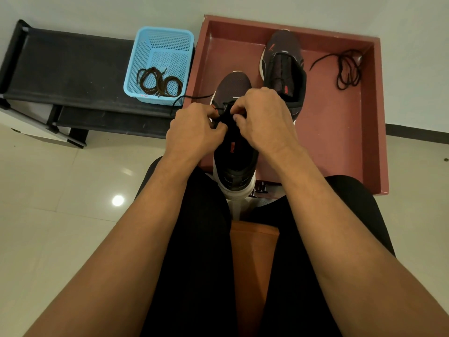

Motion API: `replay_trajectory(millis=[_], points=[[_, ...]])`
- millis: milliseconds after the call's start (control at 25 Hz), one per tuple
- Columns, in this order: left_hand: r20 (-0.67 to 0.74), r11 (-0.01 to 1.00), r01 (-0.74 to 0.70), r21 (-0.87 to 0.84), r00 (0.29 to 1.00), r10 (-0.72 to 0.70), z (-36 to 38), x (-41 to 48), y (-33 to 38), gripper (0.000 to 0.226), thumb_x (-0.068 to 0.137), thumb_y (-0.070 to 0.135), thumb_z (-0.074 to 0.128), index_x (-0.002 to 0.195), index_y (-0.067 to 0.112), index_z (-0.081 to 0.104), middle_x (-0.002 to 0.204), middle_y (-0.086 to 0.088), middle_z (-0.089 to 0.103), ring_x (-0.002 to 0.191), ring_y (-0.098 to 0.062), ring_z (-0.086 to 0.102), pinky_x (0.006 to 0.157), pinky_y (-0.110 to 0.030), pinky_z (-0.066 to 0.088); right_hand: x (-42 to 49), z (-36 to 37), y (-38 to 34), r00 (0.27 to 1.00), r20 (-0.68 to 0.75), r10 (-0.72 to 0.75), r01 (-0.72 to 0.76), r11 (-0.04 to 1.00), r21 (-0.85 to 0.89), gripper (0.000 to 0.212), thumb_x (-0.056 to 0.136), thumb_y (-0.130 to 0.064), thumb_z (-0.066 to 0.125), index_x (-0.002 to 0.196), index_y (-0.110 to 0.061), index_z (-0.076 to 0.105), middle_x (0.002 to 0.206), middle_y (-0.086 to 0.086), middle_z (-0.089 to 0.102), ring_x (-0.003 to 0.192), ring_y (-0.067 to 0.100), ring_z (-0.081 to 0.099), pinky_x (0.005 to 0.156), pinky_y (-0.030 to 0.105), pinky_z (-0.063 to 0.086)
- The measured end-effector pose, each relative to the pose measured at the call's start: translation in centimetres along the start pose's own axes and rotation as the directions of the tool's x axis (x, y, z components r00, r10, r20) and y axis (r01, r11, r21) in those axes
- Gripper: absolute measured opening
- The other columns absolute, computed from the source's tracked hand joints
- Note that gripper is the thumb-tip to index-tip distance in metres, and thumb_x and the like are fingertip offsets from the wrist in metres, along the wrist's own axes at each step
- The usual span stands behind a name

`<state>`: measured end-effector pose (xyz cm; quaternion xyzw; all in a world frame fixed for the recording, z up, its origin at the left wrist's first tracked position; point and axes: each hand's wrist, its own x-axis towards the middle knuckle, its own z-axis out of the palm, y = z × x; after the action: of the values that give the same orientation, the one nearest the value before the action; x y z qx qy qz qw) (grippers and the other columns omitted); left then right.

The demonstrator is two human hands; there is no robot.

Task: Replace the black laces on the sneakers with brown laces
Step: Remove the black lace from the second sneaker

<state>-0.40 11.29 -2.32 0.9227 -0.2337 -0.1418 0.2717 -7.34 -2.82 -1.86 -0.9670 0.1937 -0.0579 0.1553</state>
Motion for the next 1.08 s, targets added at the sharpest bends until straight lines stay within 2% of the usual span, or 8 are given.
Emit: replay_trajectory(millis=[240, 400, 560, 680, 760, 840, 920, 1080], points=[[0.017, 1.000, 0.023, -0.019, 1.000, -0.023, -0.1, 0.0, -0.1, 0.014, 0.088, 0.036, 0.068, 0.098, 0.031, 0.076, 0.070, 0.011, 0.063, 0.088, -0.023, 0.070, 0.083, -0.040, 0.059, 0.2, -3.4, 3.2, 0.971, -0.190, 0.147, -0.111, 0.976, 0.190, 0.015, 0.094, -0.026, 0.072, 0.104, -0.029, 0.082, 0.099, -0.010, 0.073, 0.087, 0.011, 0.069, 0.085, 0.025, 0.054], [0.021, 0.999, 0.028, -0.014, 0.999, -0.028, -0.2, 0.0, 0.0, 0.014, 0.089, 0.035, 0.068, 0.099, 0.030, 0.076, 0.070, 0.011, 0.061, 0.086, -0.021, 0.068, 0.080, -0.037, 0.056, 0.3, -4.3, 4.9, 0.897, -0.330, 0.294, -0.195, 0.933, 0.302, 0.015, 0.092, -0.026, 0.069, 0.101, -0.027, 0.081, 0.094, -0.011, 0.075, 0.077, 0.004, 0.067, 0.081, 0.024, 0.057], [0.029, 1.000, 0.029, -0.002, 0.999, -0.029, -0.4, -0.1, 0.1, 0.006, 0.088, 0.035, 0.068, 0.093, 0.034, 0.072, 0.069, 0.012, 0.060, 0.087, -0.022, 0.067, 0.081, -0.037, 0.056, 0.1, -4.4, 5.4, 0.826, -0.401, 0.398, -0.206, 0.873, 0.442, 0.019, 0.090, -0.024, 0.070, 0.108, -0.021, 0.076, 0.098, -0.008, 0.074, 0.070, 0.000, 0.070, 0.074, 0.013, 0.055], [0.021, 0.999, 0.045, 0.010, 0.999, -0.045, -0.4, -0.2, 0.3, 0.008, 0.086, 0.039, 0.070, 0.093, 0.034, 0.072, 0.076, 0.011, 0.067, 0.093, -0.022, 0.069, 0.086, -0.043, 0.059, -0.2, -4.1, 4.4, 0.861, -0.384, 0.334, -0.145, 0.884, 0.444, 0.023, 0.088, -0.025, 0.075, 0.111, -0.022, 0.071, 0.111, -0.003, 0.068, 0.066, 0.000, 0.070, 0.076, 0.014, 0.056], [-0.030, 0.998, 0.039, 0.044, 0.999, -0.038, -0.2, -0.4, 0.5, 0.019, 0.086, 0.043, 0.071, 0.100, 0.031, 0.072, 0.090, 0.008, 0.071, 0.098, -0.022, 0.069, 0.087, -0.044, 0.058, -0.3, -4.2, 3.1, 0.920, -0.309, 0.242, -0.112, 0.916, 0.385, 0.013, 0.086, -0.032, 0.077, 0.096, -0.024, 0.074, 0.096, -0.007, 0.072, 0.066, 0.002, 0.068, 0.076, 0.016, 0.055], [-0.129, 0.996, -0.022, 0.091, 0.991, 0.034, 0.1, -0.3, 0.8, 0.026, 0.087, 0.046, 0.072, 0.107, 0.030, 0.069, 0.105, 0.006, 0.067, 0.099, -0.023, 0.066, 0.084, -0.044, 0.056, -0.7, -3.6, 2.1, 0.978, -0.111, 0.179, -0.139, 0.945, 0.296, 0.018, 0.085, -0.044, 0.078, 0.088, -0.027, 0.077, 0.082, -0.009, 0.073, 0.074, 0.006, 0.069, 0.079, 0.027, 0.059], [-0.173, 0.987, -0.116, 0.115, 0.975, 0.135, 0.3, 0.2, 1.3, 0.026, 0.088, 0.041, 0.073, 0.111, 0.030, 0.067, 0.114, 0.004, 0.059, 0.101, -0.022, 0.064, 0.079, -0.039, 0.051, -1.1, -2.6, 1.5, 0.981, 0.053, 0.184, -0.191, 0.968, 0.165, 0.033, 0.083, -0.054, 0.079, 0.098, -0.025, 0.079, 0.091, -0.002, 0.073, 0.089, 0.017, 0.071, 0.079, 0.032, 0.059], [-0.095, 0.960, -0.205, 0.189, 0.969, 0.226, 1.2, 1.2, 2.3, 0.030, 0.093, 0.031, 0.072, 0.123, 0.032, 0.071, 0.122, 0.001, 0.050, 0.107, -0.017, 0.059, 0.075, -0.030, 0.040, -1.2, -1.4, 0.9, 0.966, 0.021, 0.258, -0.257, 0.965, -0.049, 0.046, 0.087, -0.055, 0.076, 0.116, -0.020, 0.073, 0.106, 0.007, 0.071, 0.100, 0.031, 0.070, 0.076, 0.039, 0.054]])
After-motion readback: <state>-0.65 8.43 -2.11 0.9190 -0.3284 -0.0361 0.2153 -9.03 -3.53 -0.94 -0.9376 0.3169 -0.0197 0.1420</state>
